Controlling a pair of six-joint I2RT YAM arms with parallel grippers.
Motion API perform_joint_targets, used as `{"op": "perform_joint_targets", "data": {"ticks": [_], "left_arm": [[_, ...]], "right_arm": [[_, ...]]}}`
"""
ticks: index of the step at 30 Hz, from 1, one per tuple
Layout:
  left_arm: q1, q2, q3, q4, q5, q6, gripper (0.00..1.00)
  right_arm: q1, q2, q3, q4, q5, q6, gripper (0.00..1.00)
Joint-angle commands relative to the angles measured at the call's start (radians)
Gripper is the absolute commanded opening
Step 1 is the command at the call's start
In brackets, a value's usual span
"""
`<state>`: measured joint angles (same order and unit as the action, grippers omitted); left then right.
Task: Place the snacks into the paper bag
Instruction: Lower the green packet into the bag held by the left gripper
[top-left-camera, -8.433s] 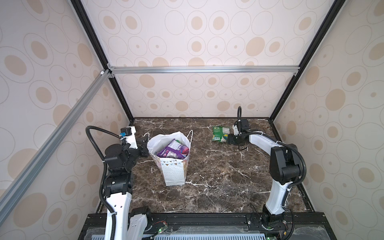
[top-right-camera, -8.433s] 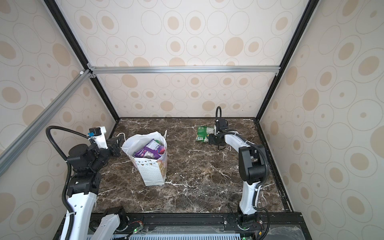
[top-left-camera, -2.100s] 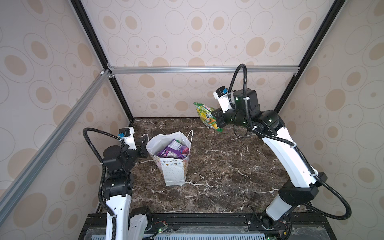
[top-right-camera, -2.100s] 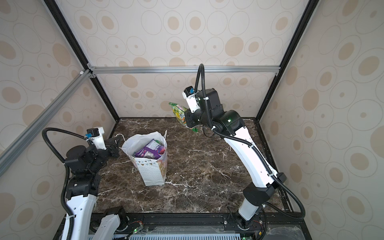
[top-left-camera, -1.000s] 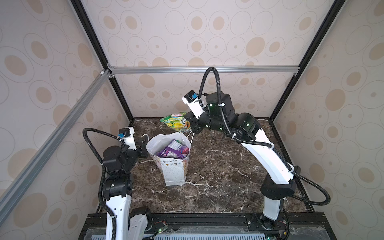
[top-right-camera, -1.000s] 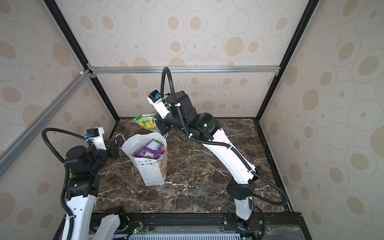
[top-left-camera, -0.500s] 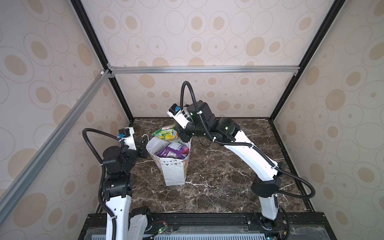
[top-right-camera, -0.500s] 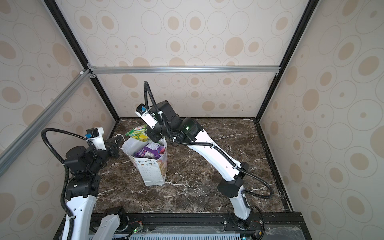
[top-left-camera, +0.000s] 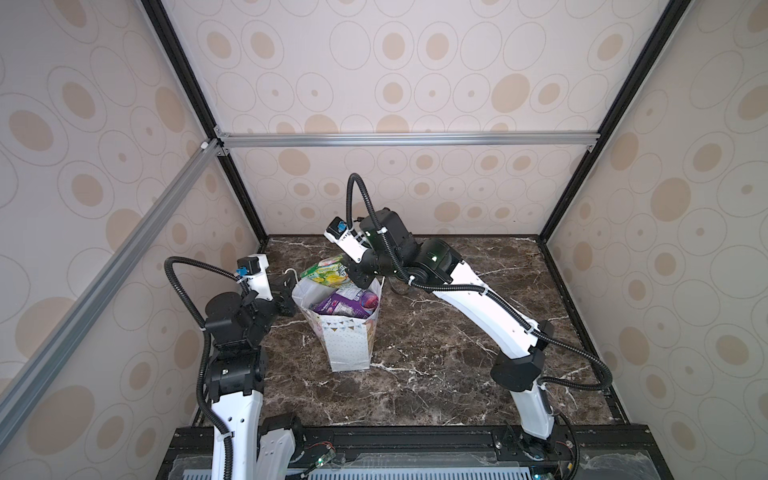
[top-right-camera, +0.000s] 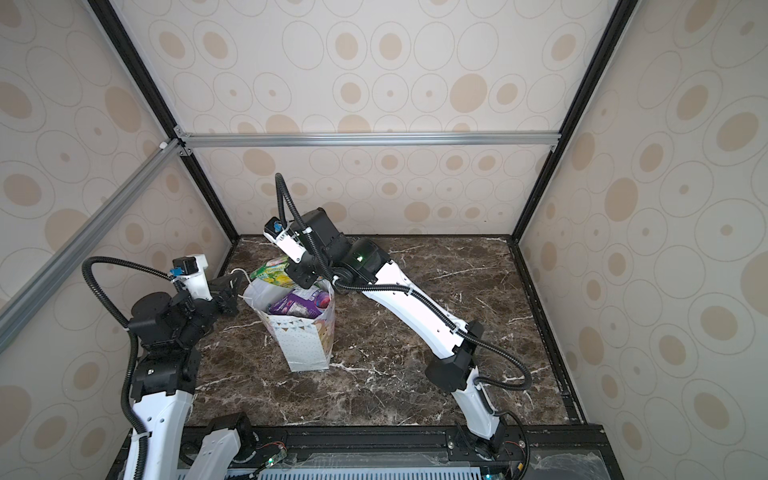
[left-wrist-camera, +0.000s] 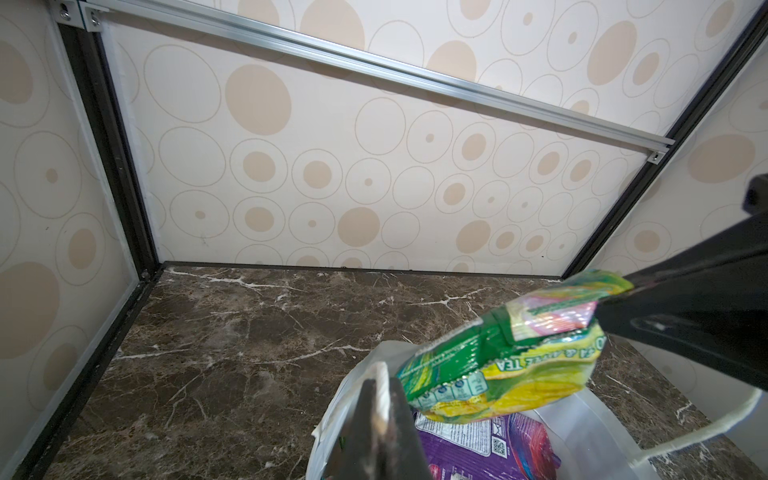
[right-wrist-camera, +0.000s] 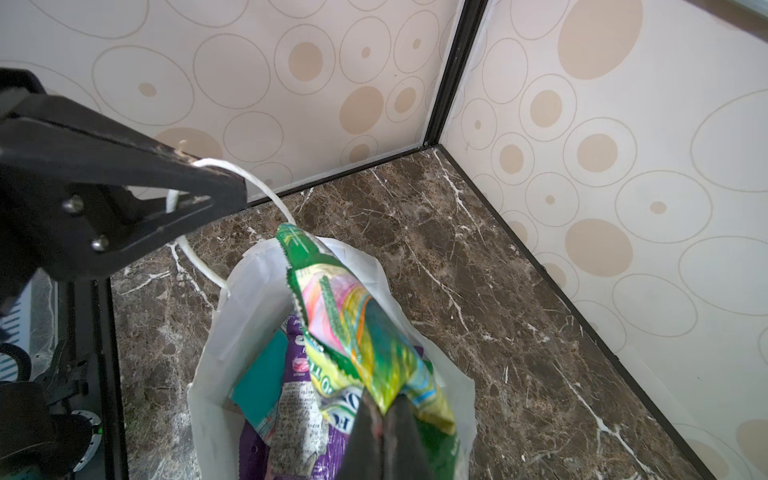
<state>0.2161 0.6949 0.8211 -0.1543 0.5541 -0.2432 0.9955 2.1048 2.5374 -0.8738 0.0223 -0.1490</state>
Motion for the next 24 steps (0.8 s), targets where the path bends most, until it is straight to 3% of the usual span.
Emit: {"op": "perform_joint_targets", "data": {"ticks": [1,11,18,24], "left_arm": [[0.006,-0.016,0.007,0.021,0.010,-0.002,0.00],[0.006,-0.017,0.007,0.020,0.001,-0.001,0.00],[0.006,-0.020,0.010,0.017,-0.005,0.000,0.00],[0.006,-0.015,0.010,0.016,-0.004,0.002,0.00]], "right_arm": [[0.002,0.012,0.045,0.047,0.023,-0.027,0.00],[0.004,0.024,0.017,0.022,0.092,-0.041,0.00],[0.015,-0.088,-0.210,0.114,0.076,-0.052,0.00],[0.023,-0.109,-0.267,0.121,0.061,-0.039,0.00]]}}
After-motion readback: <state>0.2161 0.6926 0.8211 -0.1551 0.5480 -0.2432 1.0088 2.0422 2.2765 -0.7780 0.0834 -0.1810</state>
